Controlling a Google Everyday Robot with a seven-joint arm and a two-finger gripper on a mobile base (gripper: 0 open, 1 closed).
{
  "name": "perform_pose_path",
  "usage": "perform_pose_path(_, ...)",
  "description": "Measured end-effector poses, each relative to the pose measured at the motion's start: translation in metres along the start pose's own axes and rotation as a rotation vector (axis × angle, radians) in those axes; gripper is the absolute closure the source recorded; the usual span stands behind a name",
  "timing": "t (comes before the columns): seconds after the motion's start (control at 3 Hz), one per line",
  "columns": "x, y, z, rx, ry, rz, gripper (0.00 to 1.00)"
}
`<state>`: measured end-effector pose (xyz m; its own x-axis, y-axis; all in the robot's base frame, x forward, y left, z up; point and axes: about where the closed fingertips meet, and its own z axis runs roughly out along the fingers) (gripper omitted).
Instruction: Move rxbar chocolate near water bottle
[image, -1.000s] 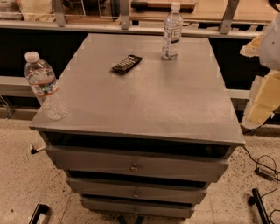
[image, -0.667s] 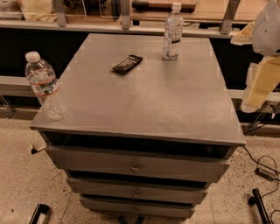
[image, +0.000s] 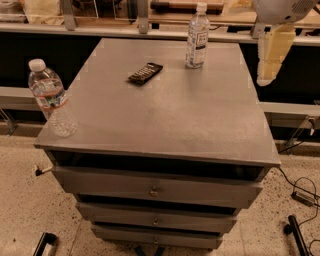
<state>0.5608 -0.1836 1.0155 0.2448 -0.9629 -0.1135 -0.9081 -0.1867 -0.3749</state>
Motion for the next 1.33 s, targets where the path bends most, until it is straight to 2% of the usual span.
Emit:
perform_pose_path(0.33, -0.001, -0.005, 0.001, 0.019, -0.002, 0.000, 0.00)
perform_pose_path(0.67, -0.008, -0.010, 0.006, 0.013, -0.004, -0.061, 0.00)
perform_pose_path(1.0, -0.035, -0.035, 0.036, -0.002, 0.003, -0.298, 0.00)
perform_pose_path(1.33, -0.070, -0.065, 0.079, -0.021, 0.026, -0.593, 0.00)
